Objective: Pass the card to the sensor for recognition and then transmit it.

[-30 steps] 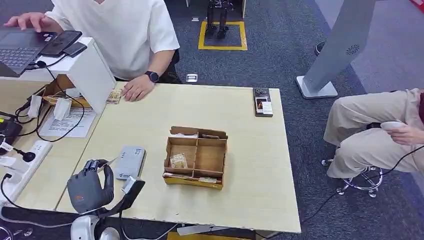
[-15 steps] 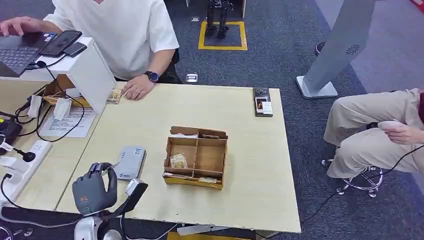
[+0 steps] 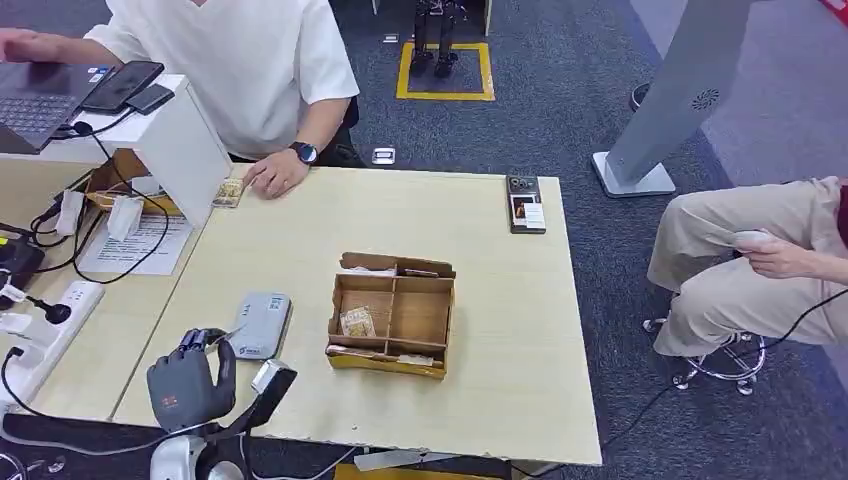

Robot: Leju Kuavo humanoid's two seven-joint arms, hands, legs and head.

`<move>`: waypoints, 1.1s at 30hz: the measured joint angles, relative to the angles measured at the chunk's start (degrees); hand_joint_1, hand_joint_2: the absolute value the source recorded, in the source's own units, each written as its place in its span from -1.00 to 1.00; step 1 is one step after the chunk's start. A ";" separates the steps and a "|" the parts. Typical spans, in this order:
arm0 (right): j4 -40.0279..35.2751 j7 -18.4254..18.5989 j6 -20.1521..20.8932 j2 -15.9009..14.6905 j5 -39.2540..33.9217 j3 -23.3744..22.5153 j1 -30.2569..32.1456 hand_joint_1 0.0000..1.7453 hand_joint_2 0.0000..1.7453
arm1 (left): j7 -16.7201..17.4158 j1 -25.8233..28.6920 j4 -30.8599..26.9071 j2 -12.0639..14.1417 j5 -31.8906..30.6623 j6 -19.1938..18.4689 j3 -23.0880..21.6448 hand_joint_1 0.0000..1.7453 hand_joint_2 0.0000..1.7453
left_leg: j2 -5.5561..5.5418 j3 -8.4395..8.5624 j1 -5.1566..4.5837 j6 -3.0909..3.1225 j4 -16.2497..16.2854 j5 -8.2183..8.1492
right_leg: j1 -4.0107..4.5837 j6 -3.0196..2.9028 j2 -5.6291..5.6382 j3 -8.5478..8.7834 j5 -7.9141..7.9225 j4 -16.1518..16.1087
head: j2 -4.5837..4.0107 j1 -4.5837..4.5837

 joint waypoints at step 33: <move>2.21 -0.96 0.00 -1.40 2.78 0.00 -0.31 -1.00 1.00 | -1.40 -6.61 9.79 0.15 -2.67 -0.85 6.69 1.00 1.00 | 0.00 0.01 0.01 -0.01 0.00 0.01 | 0.01 0.00 0.01 0.00 0.00 0.00 | 0.00 0.00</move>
